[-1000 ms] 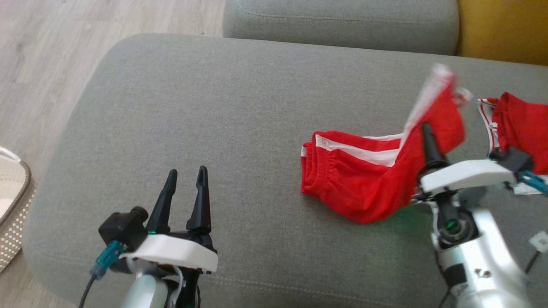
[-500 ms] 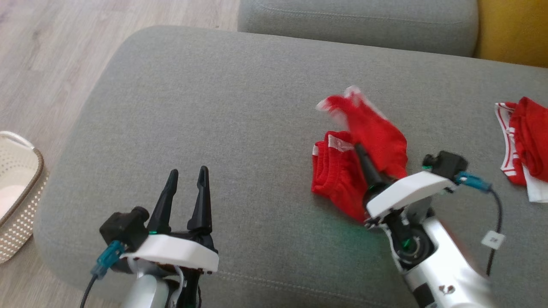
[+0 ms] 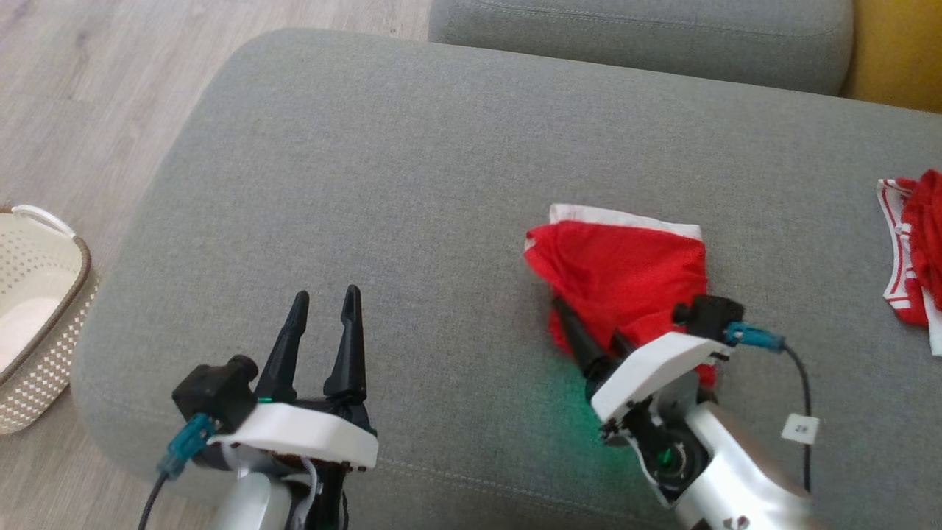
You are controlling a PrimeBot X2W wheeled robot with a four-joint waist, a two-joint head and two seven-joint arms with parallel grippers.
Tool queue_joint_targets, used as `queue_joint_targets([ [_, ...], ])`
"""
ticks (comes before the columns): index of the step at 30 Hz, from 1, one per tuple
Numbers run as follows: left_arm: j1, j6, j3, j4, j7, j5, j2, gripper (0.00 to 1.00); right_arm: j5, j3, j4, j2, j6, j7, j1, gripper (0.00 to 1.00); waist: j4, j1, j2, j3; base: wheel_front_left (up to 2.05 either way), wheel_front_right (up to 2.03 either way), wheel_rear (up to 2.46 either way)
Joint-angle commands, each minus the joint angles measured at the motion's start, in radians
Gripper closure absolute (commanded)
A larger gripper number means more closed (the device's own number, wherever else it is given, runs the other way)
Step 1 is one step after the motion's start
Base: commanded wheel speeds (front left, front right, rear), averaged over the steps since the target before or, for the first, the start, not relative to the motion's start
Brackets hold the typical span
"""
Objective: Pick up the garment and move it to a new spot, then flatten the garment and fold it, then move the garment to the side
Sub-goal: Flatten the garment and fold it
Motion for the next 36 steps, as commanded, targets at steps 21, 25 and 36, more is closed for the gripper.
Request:
queue_joint_targets([
  [21, -0.015, 0.003, 0.056, -0.035, -0.012, 0.007, 0.004, 0.00, 0.067, 0.095, 0.048, 0.005, 0.007, 0.025, -0.038, 0.00, -0.069, 0.0000, 0.0000, -0.054, 0.00, 0.00, 0.00],
  [25, -0.014, 0.001, 0.070, -0.043, -0.012, 0.011, 0.004, 0.00, 0.022, 0.032, 0.008, -0.019, 0.007, 0.003, -0.035, 0.00, -0.103, 0.0000, 0.0000, -0.065, 0.00, 0.00, 0.00],
  [36, -0.041, -0.005, 0.099, -0.083, -0.012, 0.008, 0.004, 0.00, -0.323, -0.202, -0.185, -0.159, 0.007, -0.109, 0.013, 0.00, -0.191, 0.0000, 0.0000, -0.056, 0.00, 0.00, 0.00],
])
